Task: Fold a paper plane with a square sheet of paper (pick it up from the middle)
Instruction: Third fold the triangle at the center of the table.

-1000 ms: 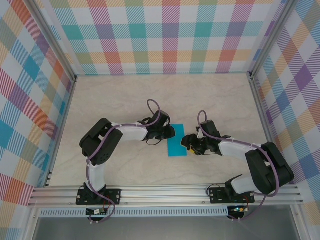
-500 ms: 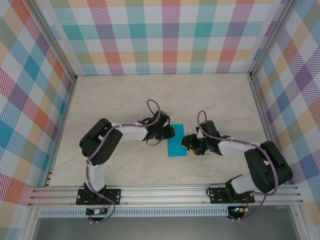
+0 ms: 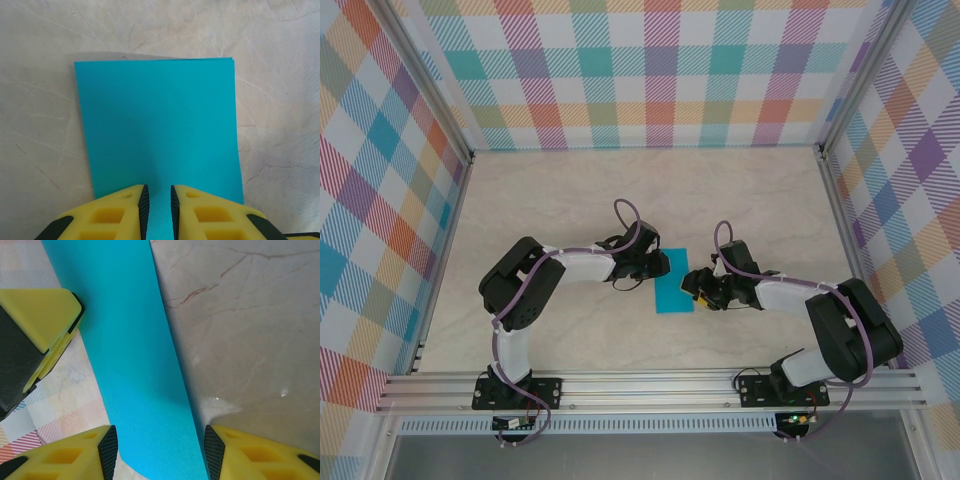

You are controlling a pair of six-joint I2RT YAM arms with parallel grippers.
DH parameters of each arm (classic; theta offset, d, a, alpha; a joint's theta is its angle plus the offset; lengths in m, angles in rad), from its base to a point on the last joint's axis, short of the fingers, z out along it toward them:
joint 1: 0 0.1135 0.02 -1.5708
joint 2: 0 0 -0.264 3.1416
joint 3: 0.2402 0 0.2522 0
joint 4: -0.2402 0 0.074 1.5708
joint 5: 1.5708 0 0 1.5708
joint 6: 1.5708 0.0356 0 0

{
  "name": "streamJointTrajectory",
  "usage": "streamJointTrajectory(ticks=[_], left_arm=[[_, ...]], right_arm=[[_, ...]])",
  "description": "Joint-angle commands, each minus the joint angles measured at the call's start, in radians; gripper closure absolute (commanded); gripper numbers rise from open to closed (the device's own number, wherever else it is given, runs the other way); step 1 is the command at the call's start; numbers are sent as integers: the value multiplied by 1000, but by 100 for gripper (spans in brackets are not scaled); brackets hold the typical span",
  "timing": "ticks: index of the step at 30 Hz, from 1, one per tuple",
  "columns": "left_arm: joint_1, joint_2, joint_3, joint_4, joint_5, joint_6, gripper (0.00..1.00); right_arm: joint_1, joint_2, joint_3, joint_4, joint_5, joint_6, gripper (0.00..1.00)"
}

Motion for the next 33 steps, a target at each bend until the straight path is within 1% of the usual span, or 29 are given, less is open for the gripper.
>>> streamJointTrajectory(ticks=[1,6,8,11,15,24,29,33], left_arm=[[3,-9,-26,-71,-1,2,78],[5,-7,-25,-71,1,3,78],[5,-5,-25,-67,9,2,78],[5,-9,-36,-44,27,6,74],[5,-20,-41,-43,28,13,72],[5,-26,-33,-80,18,27,72],[5,-23,-32,-86,13,29,72],[5,-26,-31,-95,14,32,72]], right_arm=[[5,-3,15,9,-1,-1,48],[4,9,9,54,-45,3,48],[4,15,8,72,-56,9,50],[5,9,5,88,-58,14,51],[4,0,15,61,-42,9,50],[4,29,21,127,-64,2,47],[3,31,54,86,-57,-36,47],[2,47,86,29,-45,-58,50]])
